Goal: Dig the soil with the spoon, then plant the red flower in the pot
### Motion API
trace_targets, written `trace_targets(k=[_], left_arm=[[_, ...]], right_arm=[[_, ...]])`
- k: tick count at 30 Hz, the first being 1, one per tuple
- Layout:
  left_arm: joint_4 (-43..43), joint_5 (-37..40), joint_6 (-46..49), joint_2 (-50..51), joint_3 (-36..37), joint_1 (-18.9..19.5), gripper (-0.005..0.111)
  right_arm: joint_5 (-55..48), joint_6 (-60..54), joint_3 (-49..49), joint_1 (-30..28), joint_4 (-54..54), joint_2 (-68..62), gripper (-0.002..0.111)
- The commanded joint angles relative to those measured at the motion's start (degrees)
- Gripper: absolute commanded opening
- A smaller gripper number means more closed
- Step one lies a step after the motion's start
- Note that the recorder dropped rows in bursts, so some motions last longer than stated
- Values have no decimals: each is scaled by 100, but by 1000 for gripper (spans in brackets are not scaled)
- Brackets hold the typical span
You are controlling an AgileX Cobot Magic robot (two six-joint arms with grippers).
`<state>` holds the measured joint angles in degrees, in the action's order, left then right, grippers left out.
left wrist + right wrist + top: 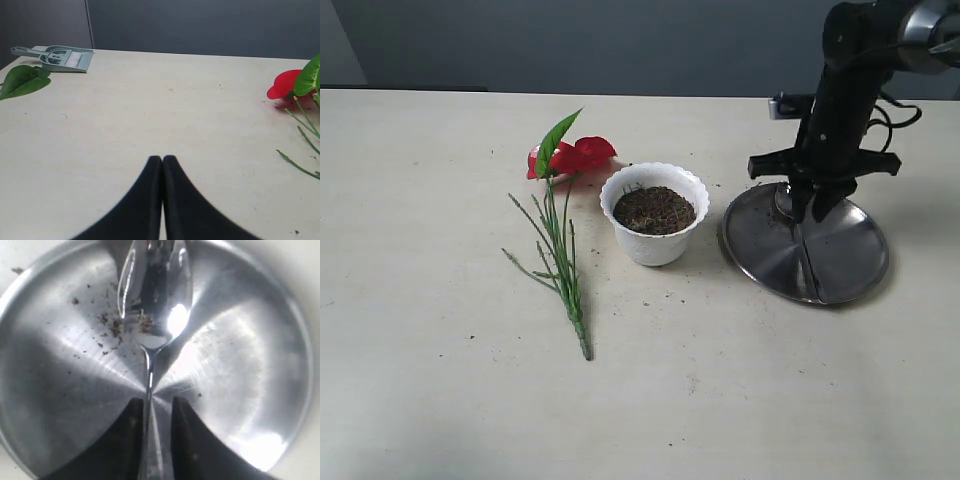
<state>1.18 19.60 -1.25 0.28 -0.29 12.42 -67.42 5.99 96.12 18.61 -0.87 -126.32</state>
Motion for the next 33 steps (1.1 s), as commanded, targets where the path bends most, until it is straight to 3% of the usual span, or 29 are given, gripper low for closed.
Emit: trace_targets(k=[1,18,33], left_arm=[[6,-36,4,-28,29,5,0],[6,-36,4,-28,29,5,0],[6,-36,4,-28,29,5,0]], right_arm=[[350,3,28,-27,250,616,0],[1560,13,-77,-27,183,2482,0],[3376,-37,-2409,-27,-11,4596,0]])
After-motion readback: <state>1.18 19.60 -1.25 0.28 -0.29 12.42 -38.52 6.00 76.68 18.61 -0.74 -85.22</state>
